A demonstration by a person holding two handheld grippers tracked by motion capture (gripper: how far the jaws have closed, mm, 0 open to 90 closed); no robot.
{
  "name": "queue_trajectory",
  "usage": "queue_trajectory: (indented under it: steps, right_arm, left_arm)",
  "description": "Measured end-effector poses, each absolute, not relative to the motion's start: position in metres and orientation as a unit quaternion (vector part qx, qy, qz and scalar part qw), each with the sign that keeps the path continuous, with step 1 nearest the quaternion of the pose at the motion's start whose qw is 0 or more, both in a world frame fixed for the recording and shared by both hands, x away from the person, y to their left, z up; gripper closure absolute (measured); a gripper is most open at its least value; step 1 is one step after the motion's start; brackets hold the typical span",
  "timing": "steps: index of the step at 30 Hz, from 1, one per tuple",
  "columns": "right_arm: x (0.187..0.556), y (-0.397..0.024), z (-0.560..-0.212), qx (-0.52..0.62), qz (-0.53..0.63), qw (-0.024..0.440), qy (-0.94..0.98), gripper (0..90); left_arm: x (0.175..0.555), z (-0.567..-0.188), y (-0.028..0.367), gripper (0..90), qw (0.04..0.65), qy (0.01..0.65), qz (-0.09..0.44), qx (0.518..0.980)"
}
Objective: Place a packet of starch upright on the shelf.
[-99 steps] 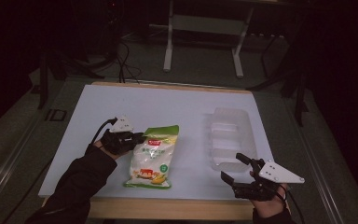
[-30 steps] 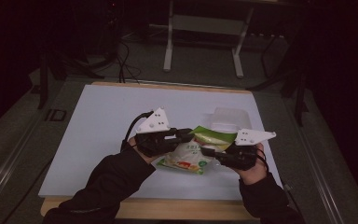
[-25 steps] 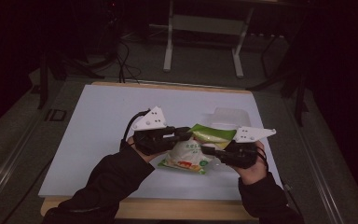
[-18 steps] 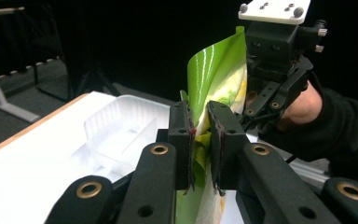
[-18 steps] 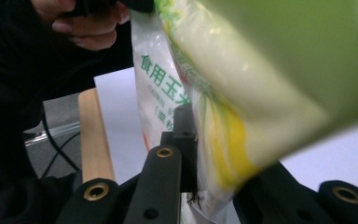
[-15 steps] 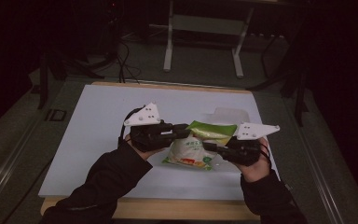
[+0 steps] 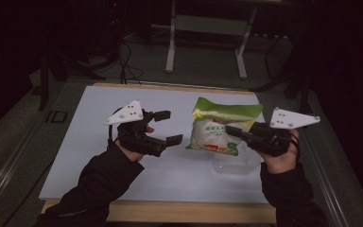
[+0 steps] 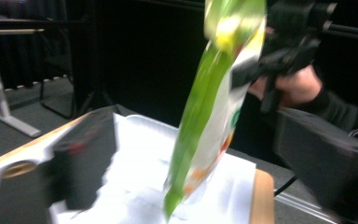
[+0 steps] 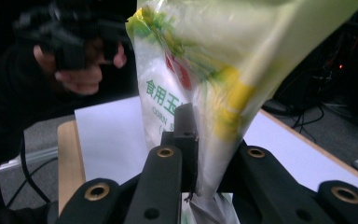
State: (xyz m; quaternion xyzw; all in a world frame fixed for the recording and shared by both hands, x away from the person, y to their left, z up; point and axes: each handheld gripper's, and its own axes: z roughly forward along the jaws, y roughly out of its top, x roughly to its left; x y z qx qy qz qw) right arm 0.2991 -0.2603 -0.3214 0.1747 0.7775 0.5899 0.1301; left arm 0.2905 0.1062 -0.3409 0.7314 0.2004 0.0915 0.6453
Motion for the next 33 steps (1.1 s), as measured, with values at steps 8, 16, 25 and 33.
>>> queue_trajectory:
  steps: [8, 16, 25, 33]
  right_arm:
    - [0.297, -0.285, -0.303, 0.179, 0.601, 0.147, 0.765, 84.1]
    - [0.297, -0.317, -0.296, 0.202, 0.591, 0.16, 0.765, 84.1]
    - [0.307, -0.34, -0.323, 0.241, 0.56, 0.149, 0.778, 84.1]
    - [0.328, -0.338, -0.362, 0.258, 0.536, 0.119, 0.795, 84.1]
  left_arm:
    - [0.283, -0.356, 0.114, 1.8, 0.625, 0.213, 0.115, 0.742]
    - [0.276, -0.395, 0.128, 1.6, 0.589, 0.233, 0.083, 0.769]
    - [0.263, -0.426, 0.144, 0.1, 0.57, 0.259, 0.076, 0.776]
    - [0.258, -0.441, 0.149, 0.1, 0.571, 0.273, 0.075, 0.77]
